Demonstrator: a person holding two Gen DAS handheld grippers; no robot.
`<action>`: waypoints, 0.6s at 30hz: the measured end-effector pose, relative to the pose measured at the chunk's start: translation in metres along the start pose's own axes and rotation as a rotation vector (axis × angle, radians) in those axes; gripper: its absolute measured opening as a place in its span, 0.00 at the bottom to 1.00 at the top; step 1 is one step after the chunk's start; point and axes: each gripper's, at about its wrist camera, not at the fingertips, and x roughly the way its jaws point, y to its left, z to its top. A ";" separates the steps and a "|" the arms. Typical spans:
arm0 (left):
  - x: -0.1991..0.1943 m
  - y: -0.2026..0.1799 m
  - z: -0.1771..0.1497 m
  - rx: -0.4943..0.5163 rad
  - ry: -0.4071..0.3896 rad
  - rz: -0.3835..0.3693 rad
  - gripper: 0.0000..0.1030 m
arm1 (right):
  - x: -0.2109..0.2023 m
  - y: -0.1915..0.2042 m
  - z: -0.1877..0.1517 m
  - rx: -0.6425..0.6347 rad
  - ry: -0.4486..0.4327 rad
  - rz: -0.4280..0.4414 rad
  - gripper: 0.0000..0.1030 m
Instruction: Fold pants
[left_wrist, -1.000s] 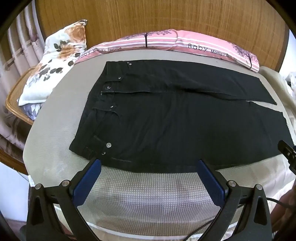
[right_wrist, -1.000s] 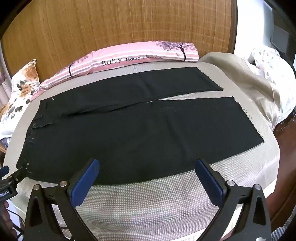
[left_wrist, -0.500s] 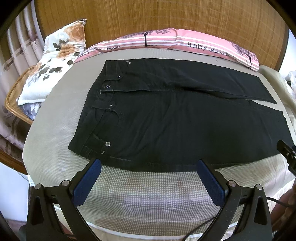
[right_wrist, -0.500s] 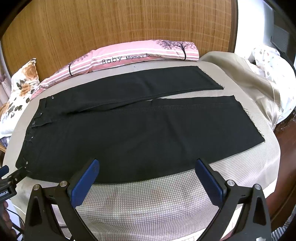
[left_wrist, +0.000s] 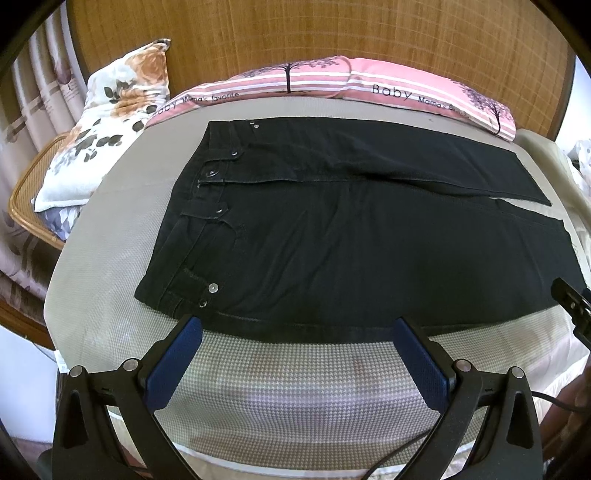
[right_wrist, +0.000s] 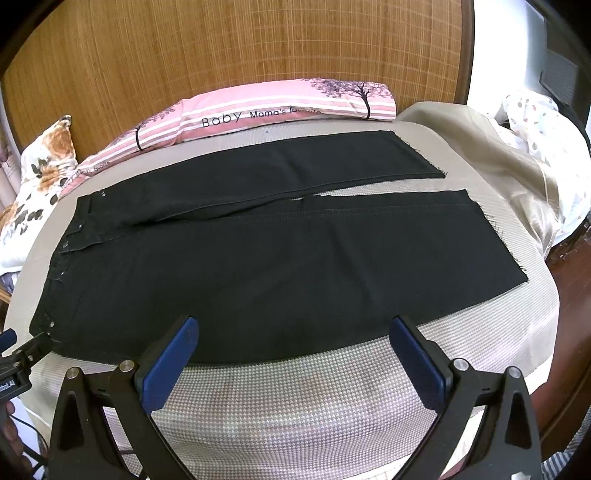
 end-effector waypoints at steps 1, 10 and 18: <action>0.000 -0.001 0.000 0.003 -0.001 -0.001 0.99 | 0.000 -0.001 0.000 0.000 -0.002 -0.001 0.99; -0.003 -0.004 0.004 0.018 -0.006 -0.010 0.99 | -0.002 -0.004 0.004 0.005 -0.021 -0.022 0.99; -0.006 -0.008 0.004 0.030 -0.018 -0.012 0.99 | -0.005 -0.005 0.005 0.003 -0.042 -0.028 0.99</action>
